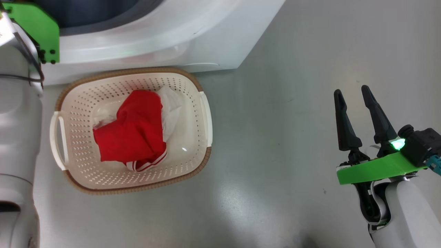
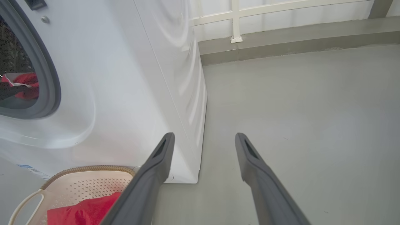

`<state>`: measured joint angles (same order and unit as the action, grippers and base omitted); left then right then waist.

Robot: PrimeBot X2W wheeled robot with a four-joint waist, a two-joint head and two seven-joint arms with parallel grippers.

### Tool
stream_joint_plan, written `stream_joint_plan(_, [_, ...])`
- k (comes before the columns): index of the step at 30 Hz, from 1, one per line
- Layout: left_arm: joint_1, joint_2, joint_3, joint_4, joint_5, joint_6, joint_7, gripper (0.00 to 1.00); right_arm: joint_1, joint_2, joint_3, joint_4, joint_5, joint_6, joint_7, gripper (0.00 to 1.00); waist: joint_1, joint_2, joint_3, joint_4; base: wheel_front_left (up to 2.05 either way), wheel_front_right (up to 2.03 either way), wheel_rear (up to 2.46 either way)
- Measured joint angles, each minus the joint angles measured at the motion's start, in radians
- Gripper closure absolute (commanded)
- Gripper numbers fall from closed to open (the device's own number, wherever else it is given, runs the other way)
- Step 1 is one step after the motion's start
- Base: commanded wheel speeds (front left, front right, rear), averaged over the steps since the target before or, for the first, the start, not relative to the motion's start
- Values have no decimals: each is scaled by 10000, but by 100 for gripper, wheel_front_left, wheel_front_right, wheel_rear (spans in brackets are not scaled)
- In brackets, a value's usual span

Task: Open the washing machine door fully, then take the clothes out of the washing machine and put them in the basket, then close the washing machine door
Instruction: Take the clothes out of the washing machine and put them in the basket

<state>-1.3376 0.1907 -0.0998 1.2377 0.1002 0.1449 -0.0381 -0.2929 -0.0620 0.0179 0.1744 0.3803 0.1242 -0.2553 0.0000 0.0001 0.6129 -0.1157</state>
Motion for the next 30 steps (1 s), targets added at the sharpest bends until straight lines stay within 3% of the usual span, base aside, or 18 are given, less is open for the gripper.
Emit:
stream_joint_plan(6, [-169,165,-71,305,-2,59,-92,0,-40,38,54,-12,67,0,0,0,0,0,178,-193,0,0,0])
stream_joint_plan(7, [-189,174,-86,337,-2,71,-94,6,-40,44,56,-12,67,0,0,0,0,0,199,-214,0,0,0])
stream_joint_plan(9, [-211,186,-134,387,-2,90,-117,36,-41,50,58,-13,67,0,0,0,0,0,234,-244,0,0,0])
stream_joint_plan(10, [-221,186,-155,418,-4,102,-117,67,-41,50,56,-13,67,0,0,0,0,0,245,-251,0,0,0])
stream_joint_plan(11, [-224,190,-178,445,-6,104,-117,84,-41,54,56,-13,67,0,0,0,0,0,249,-254,0,0,0])
stream_joint_plan(12, [-224,194,-196,468,-10,144,-121,95,-42,58,56,-15,67,0,0,0,0,0,249,-257,0,0,0])
stream_joint_plan(13, [-224,203,-213,487,-29,151,-125,100,-42,59,52,-15,67,0,0,0,0,0,242,-258,0,0,0])
stream_joint_plan(24, [-114,-324,259,130,-1057,27,-1981,100,-30,69,-138,-19,58,0,0,0,0,0,-50,98,0,0,0])
stream_joint_plan(27, [308,-518,430,-748,-1367,-146,-2113,100,-21,50,-209,-19,54,0,0,0,0,0,-207,267,0,0,0])
stream_joint_plan(30, [1150,-673,523,-2506,-1553,-224,-2117,100,24,-2,-288,-15,15,0,0,0,0,0,-365,466,0,0,0])
